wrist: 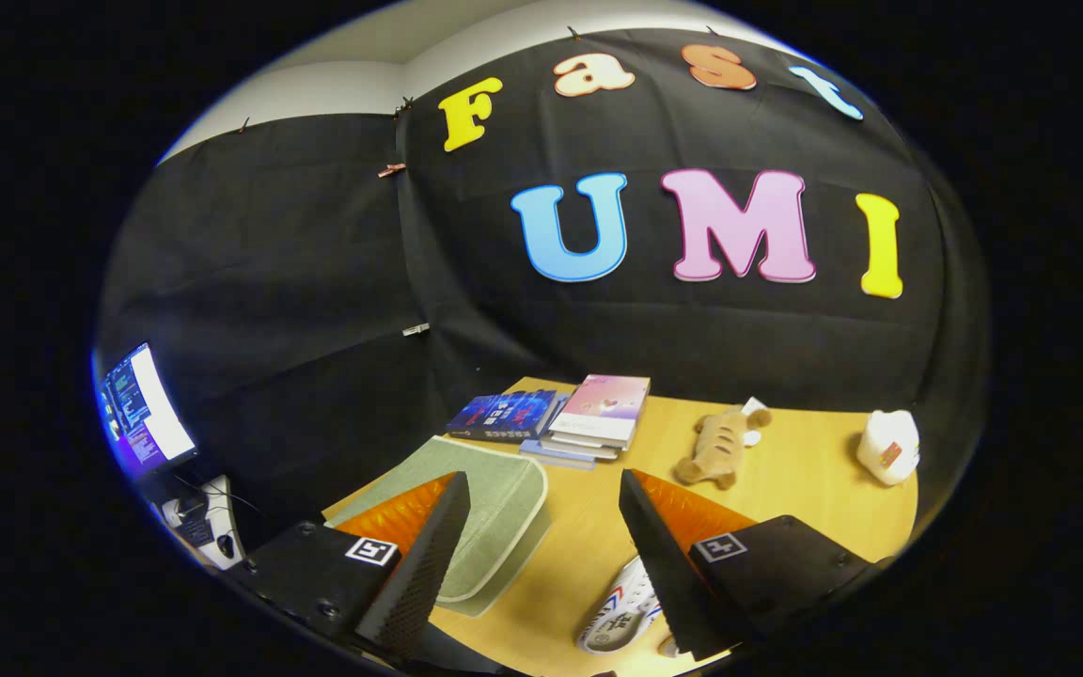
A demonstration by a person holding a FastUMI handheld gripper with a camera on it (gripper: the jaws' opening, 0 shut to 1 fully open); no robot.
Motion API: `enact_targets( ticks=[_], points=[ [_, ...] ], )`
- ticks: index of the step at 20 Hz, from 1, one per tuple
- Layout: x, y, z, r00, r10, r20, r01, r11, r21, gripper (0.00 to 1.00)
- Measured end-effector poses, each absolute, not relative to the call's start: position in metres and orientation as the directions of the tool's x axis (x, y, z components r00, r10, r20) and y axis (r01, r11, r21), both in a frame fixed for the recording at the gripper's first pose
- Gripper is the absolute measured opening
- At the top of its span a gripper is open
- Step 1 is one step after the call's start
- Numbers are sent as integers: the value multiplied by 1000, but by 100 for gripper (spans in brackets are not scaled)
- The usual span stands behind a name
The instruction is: Open the storage box then place both shoes into the box .Put the left shoe in first, then the right shoe, with the right side of both shoes facing outward in a uniform manner.
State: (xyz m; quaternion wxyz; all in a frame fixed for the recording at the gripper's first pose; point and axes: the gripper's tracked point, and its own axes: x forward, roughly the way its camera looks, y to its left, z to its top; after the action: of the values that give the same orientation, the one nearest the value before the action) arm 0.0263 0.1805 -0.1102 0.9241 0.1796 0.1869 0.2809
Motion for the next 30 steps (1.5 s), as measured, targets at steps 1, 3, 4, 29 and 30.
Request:
enact_targets(
  ticks=[1,3,4,29,30],
  points=[
    [29,187,-119,751,608,-256,-460,761,457,99],
    [30,202,-142,702,653,-283,-464,722,514,98],
    [29,210,-151,675,678,-293,-462,697,548,98],
    [10,329,-235,43,993,114,48,-116,992,95],
    [12,330,-233,46,989,143,63,-146,987,95]
  ],
)
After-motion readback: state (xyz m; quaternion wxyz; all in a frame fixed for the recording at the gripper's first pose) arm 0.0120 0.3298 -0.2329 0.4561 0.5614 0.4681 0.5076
